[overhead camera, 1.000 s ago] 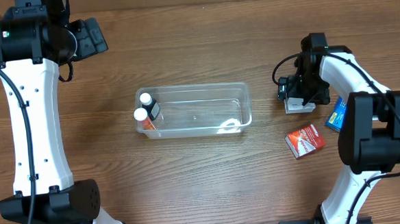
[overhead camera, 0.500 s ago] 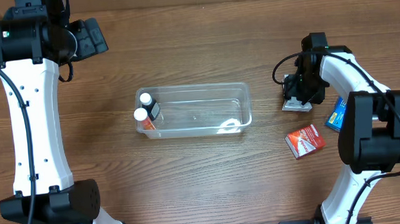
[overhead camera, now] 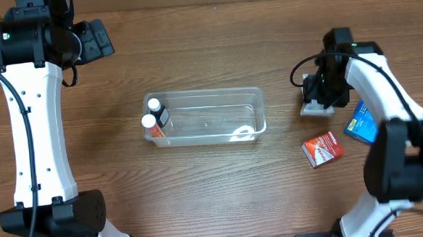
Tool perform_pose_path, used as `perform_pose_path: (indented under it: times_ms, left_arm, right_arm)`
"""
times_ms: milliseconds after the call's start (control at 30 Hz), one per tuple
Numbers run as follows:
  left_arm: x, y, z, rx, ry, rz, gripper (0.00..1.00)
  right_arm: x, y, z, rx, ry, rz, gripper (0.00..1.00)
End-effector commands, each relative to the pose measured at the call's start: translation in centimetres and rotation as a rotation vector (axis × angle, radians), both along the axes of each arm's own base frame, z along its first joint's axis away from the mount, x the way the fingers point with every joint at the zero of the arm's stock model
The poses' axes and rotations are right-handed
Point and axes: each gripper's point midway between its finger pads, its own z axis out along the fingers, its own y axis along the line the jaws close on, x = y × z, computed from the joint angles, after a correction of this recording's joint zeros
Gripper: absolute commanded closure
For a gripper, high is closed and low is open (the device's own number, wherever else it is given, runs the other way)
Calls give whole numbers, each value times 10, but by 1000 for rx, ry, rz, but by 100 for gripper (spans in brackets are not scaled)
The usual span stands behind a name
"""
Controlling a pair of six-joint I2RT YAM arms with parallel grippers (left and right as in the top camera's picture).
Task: Pack container
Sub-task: 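Carry the Hansaplast box into the container's right end and release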
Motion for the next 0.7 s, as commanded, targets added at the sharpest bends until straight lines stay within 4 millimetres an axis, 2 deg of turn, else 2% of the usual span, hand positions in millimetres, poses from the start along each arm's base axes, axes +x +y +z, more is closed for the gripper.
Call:
perform_pose_path:
  times_ms: [0,67,167,300,400,533,667]
  left_arm:
    - [-5,0,21,3,-57,3,3]
    - [-5,0,21,3,-57,3,3]
    - [-5,0,21,3,-57,3,3]
    - [-5,0,21,3,-57,3,3]
    - [-5,0,21,3,-57,3,3]
    - [-5,0,21,3,-57,3,3]
    - [-5,0,21,3,-56,3,3]
  right_arm:
    - [11,36,76,20,-216,86,38]
    - [7,56,92,36,-258,137,38]
    - [-2,99,108,108,-303,235,38]
    - [-12,150,108,168,-301,237,38]
    - [-15,178,105,200,-308,245,37]
    - [-15,202,93,213,-302,273,36]
    - [-14,206,59,186,-218,251,36]
